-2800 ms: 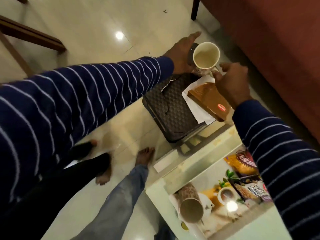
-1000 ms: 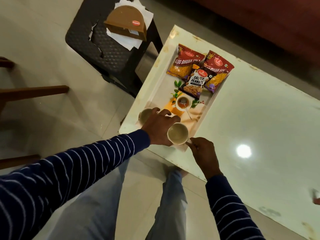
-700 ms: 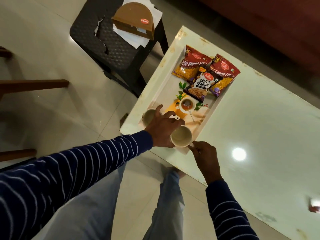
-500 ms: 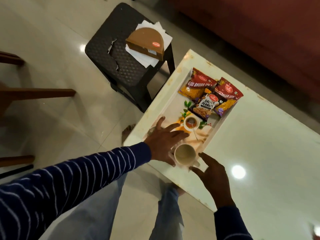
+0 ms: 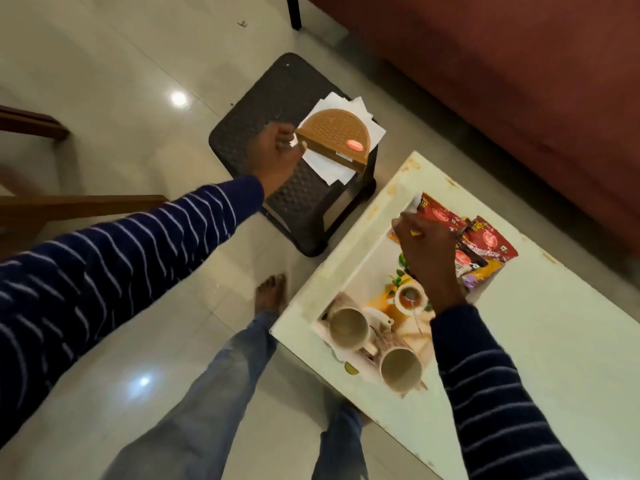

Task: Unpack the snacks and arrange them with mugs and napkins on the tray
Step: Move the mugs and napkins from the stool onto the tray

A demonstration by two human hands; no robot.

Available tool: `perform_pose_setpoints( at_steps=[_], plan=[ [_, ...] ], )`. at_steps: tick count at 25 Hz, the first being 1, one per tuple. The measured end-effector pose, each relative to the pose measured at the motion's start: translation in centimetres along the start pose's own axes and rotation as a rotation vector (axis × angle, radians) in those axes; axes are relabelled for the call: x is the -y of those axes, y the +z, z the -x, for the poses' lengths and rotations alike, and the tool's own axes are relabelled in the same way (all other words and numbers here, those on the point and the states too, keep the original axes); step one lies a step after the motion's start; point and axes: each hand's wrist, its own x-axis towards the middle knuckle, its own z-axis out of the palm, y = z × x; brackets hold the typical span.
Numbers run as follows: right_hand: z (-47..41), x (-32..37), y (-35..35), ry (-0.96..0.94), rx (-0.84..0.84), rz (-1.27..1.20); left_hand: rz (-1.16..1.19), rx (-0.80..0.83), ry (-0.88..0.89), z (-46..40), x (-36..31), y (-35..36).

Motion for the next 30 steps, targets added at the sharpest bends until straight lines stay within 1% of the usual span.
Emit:
perform_pose_setpoints(
  at_steps=[2, 4, 7, 10, 13, 15, 17, 19, 21, 23, 25, 28, 30],
  plan=[
    [-3.8, 2.5, 2.3, 0.066, 0.000, -0.165, -0.009, -0.031, -0.014, -3.1, 0.1, -0.4],
    [-7.1, 4.3, 4.4, 0.137, -0.040, -0.283, -0.063, 0.008, -0.018, -5.1, 0.8, 0.0],
    [-10.8, 5.4, 6.9, 0.210, -0.101, -0.250, -0.133, 0.072, -0.027, -7.3, 2.3, 0.9],
    [-12.3, 5.5, 8.4, 0.268, -0.087, -0.257, -0.160, 0.090, 0.042, -8.0, 3.0, 1.5],
    [-12.7, 6.0, 9.4, 0.293, -0.112, -0.254, -0.111, 0.076, 0.082, -8.0, 3.2, 1.4],
    [-12.8, 6.5, 9.2, 0.313, -0.126, -0.319, -0.086, 0.056, 0.125, -7.6, 2.6, 1.0],
    [-12.1, 6.8, 8.4, 0.280, -0.131, -0.343, -0.047, 0.045, 0.191, -7.1, 2.0, 0.1],
    [-10.3, 6.6, 6.9, 0.196, -0.128, -0.312, 0.008, 0.066, 0.287, -6.0, 1.5, -1.0],
    [-7.3, 5.9, 4.9, 0.106, -0.085, -0.258, 0.055, 0.162, 0.367, -4.3, 1.4, -2.0],
    [-3.5, 4.2, 2.6, 0.023, 0.001, -0.176, 0.044, 0.316, 0.418, -1.6, 1.5, -2.0],
    [0.4, 1.8, 1.0, -0.015, 0.053, -0.078, -0.006, 0.483, 0.477, 1.4, 1.6, -1.0],
    [5.9, -3.2, -1.1, 0.067, 0.019, -0.026, -0.166, 0.674, 0.606, 6.1, 1.8, 2.8],
    [8.9, -6.5, -2.0, 0.119, -0.043, 0.015, -0.256, 0.726, 0.619, 8.9, 2.0, 5.7]
  ],
)
